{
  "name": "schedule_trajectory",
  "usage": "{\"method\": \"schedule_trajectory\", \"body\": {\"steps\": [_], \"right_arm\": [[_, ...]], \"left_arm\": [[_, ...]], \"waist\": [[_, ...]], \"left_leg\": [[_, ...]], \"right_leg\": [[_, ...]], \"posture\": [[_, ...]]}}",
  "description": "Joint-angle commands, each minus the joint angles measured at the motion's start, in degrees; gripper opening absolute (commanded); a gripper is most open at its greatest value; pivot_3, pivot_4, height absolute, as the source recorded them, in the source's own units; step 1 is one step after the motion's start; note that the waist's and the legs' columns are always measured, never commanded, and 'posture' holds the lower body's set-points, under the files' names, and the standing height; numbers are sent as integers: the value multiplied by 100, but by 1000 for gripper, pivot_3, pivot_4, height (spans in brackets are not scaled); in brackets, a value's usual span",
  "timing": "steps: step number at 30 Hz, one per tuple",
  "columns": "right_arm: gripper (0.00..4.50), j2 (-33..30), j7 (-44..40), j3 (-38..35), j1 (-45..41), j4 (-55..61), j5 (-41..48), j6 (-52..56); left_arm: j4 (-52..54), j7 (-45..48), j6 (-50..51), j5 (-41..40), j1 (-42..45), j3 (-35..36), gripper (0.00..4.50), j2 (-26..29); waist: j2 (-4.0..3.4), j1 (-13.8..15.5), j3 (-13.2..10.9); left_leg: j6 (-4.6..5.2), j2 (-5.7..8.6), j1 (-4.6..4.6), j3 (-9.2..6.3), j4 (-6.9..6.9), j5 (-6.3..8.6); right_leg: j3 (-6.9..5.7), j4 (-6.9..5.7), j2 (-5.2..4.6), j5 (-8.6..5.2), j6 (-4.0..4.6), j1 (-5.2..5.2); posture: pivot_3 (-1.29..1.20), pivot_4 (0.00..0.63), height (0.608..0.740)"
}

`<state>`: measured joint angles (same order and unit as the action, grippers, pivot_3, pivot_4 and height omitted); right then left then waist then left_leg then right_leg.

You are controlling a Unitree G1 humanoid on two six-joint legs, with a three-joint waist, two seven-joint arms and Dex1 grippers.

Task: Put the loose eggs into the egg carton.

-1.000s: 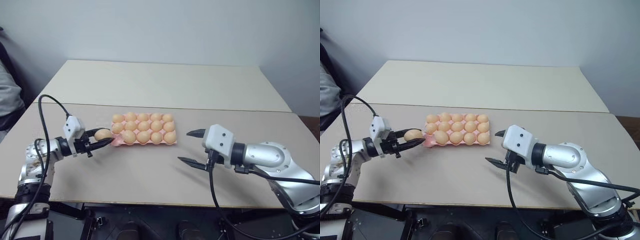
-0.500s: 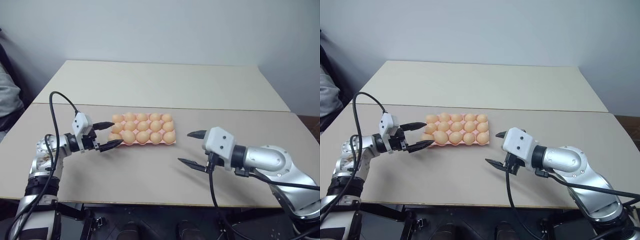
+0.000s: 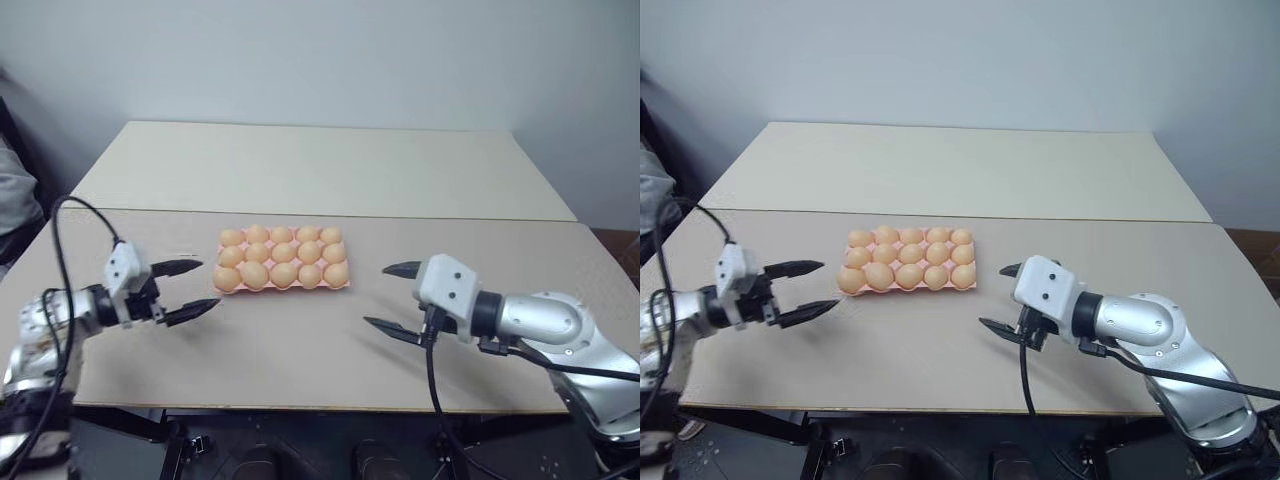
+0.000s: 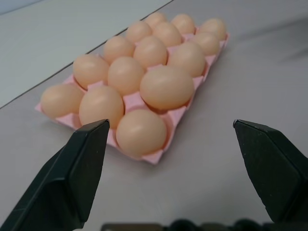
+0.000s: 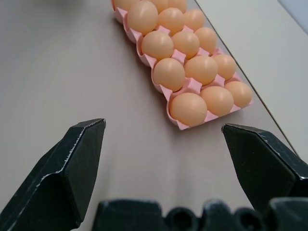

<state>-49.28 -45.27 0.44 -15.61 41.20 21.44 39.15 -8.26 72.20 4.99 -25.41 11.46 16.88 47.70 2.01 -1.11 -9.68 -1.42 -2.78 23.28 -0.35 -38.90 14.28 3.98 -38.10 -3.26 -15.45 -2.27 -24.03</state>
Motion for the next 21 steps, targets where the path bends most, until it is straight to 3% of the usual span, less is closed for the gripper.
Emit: {"method": "schedule_trajectory", "body": {"steps": [1, 8, 21], "right_arm": [[4500, -279, -397, -727, 199, 53, 284, -241], [4500, -920, -1439, -1816, 737, -407, 625, -715], [4500, -1254, -1946, -1927, 734, -1135, 484, -1334]], "left_arm": [[831, -93, 245, -343, -447, 482, 4486, 216], [2011, -332, 829, -901, -1156, 1180, 4486, 343], [2867, -581, 1530, -1414, -1641, 2019, 4486, 526]], "waist": [[0, 35, 0], [0, 35, 0], [0, 10, 0]], "left_leg": [[0, 0, 0, 0, 0, 0], [0, -1, -8, 2, 2, 1], [0, -1, -13, 8, 6, 1]], "right_leg": [[0, 1, -1, 0, 0, 1], [-1, 3, 0, -1, -1, 9], [3, 6, 0, -1, -1, 10]], "posture": [[0, 150, 740], [0, 150, 740], [0, 150, 740]]}}
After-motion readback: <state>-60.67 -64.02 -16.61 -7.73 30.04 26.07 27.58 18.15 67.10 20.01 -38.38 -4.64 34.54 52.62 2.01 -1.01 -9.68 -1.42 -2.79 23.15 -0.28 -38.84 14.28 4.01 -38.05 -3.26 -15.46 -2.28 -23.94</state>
